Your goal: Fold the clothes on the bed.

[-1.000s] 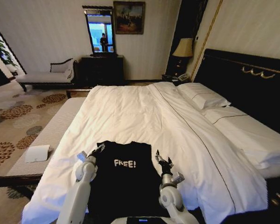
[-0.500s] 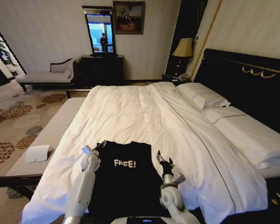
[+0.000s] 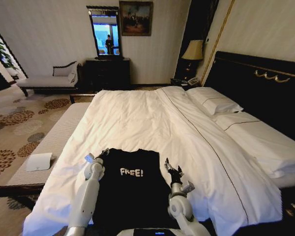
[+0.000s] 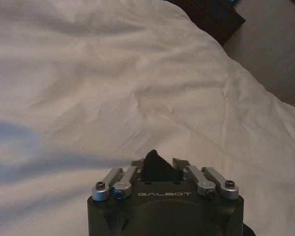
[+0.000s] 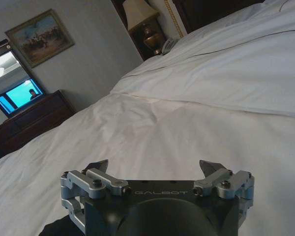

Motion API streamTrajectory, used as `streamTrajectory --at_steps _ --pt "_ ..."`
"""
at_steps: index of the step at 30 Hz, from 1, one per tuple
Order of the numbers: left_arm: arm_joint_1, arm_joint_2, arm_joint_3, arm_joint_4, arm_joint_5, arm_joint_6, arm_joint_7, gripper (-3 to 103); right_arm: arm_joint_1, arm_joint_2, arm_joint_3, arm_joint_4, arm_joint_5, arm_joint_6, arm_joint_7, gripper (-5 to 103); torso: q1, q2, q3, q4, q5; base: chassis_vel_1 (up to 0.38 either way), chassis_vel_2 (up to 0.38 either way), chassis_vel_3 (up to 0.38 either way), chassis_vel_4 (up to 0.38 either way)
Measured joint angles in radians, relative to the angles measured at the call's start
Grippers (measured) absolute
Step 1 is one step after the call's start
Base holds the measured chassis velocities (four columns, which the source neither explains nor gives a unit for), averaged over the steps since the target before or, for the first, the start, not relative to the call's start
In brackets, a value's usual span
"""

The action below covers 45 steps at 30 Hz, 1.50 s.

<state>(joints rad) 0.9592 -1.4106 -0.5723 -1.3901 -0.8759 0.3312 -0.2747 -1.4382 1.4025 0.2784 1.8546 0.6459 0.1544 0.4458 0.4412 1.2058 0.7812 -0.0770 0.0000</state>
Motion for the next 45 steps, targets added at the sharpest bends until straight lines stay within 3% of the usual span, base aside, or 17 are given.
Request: streamTrajectory --at_steps 6,9,11,12,15,17,21,26,28,29,33,35,38,40,41,43,45 --pt "-0.005 0.008 -0.002 0.004 -0.004 -0.002 0.004 16 0.034 -0.028 0.001 -0.011 0.042 -0.016 0.003 100 0.000 0.000 0.000 0.0000 0.0000 0.000 0.000 0.000 0.000" --pt "-0.013 0.018 0.000 0.010 -0.007 -0.002 0.005 2 0.080 -0.060 -0.006 -0.028 0.125 -0.052 0.010 100 0.000 0.000 0.000 0.0000 0.0000 0.000 0.000 0.000 0.000" --pt "-0.024 0.032 0.007 0.019 -0.008 -0.002 0.009 1 0.139 -0.100 -0.020 -0.059 0.215 -0.097 0.012 100 0.000 0.000 0.000 0.0000 0.0004 0.000 0.000 0.000 0.000" --pt "-0.024 0.032 0.007 0.019 -0.008 -0.002 0.009 1 0.139 -0.100 -0.020 -0.059 0.215 -0.097 0.012 100 0.000 0.000 0.000 0.0000 0.0004 0.000 0.000 0.000 0.000" --pt "-0.044 0.052 0.014 0.038 -0.010 -0.002 0.016 1 0.223 -0.173 -0.039 -0.100 0.358 -0.189 -0.002 100 0.000 0.000 0.000 -0.0001 0.0001 0.000 0.000 0.000 0.000" --pt "-0.048 0.058 0.014 0.043 -0.011 -0.002 0.017 1 0.237 -0.191 -0.043 -0.107 0.384 -0.207 -0.012 100 0.000 0.000 0.000 -0.0001 0.0001 0.000 0.000 0.000 0.000" --pt "-0.070 0.094 0.019 0.068 -0.017 -0.001 0.026 1 0.304 -0.299 -0.066 -0.175 0.492 -0.289 -0.117 100 0.000 0.000 0.000 -0.0001 0.0001 0.000 0.000 0.000 0.000" --pt "-0.089 0.113 0.023 0.081 -0.020 0.001 0.030 1 0.344 -0.336 -0.082 -0.257 0.511 -0.322 -0.240 100 0.000 0.000 0.000 -0.0003 0.0000 0.000 0.000 0.000 0.000" --pt "-0.094 0.118 0.023 0.083 -0.020 0.001 0.031 1 0.369 -0.339 -0.094 -0.308 0.512 -0.323 -0.324 100 0.000 0.000 0.000 -0.0003 -0.0001 0.000 0.000 0.000 0.000" --pt "-0.094 0.118 0.023 0.083 -0.020 0.001 0.031 1 0.369 -0.339 -0.094 -0.308 0.512 -0.323 -0.324 100 0.000 0.000 0.000 -0.0003 -0.0001 0.000 0.000 0.000 0.000" --pt "-0.088 0.124 0.024 0.070 -0.020 0.002 0.030 1 0.449 -0.314 -0.150 -0.447 0.508 -0.314 -0.503 101 0.000 0.000 0.000 -0.0001 0.0000 0.000 0.000 0.000 0.000" --pt "-0.085 0.124 0.024 0.064 -0.020 0.002 0.029 1 0.468 -0.303 -0.162 -0.475 0.508 -0.308 -0.540 101 0.000 0.000 0.000 0.0000 0.0000 0.000 0.000 0.000 0.000" --pt "-0.077 0.124 0.024 0.052 -0.020 0.002 0.026 1 0.515 -0.264 -0.193 -0.560 0.500 -0.280 -0.636 94 0.000 0.000 0.000 0.0000 0.0000 0.000 0.000 0.000 0.000" --pt "-0.074 0.125 0.024 0.050 -0.020 0.002 0.026 1 0.527 -0.249 -0.199 -0.585 0.494 -0.271 -0.654 94 0.000 0.000 0.000 0.0000 -0.0001 0.000 0.000 0.000 0.000" --pt "-0.071 0.125 0.024 0.047 -0.019 0.002 0.025 1 0.545 -0.223 -0.205 -0.626 0.484 -0.259 -0.673 84 0.000 0.000 0.000 0.0000 0.0000 0.000 0.000 0.000 0.000" --pt "-0.070 0.123 0.024 0.046 -0.019 0.002 0.024 1 0.555 -0.210 -0.207 -0.647 0.477 -0.255 -0.678 84 0.000 0.000 0.000 0.0003 0.0003 0.000 0.000 0.000 0.000" --pt "-0.068 0.119 0.024 0.044 -0.018 0.002 0.023 1 0.571 -0.188 -0.208 -0.687 0.460 -0.241 -0.684 75 0.000 0.000 0.000 0.0003 -0.0001 0.000 0.000 0.000 0.000"
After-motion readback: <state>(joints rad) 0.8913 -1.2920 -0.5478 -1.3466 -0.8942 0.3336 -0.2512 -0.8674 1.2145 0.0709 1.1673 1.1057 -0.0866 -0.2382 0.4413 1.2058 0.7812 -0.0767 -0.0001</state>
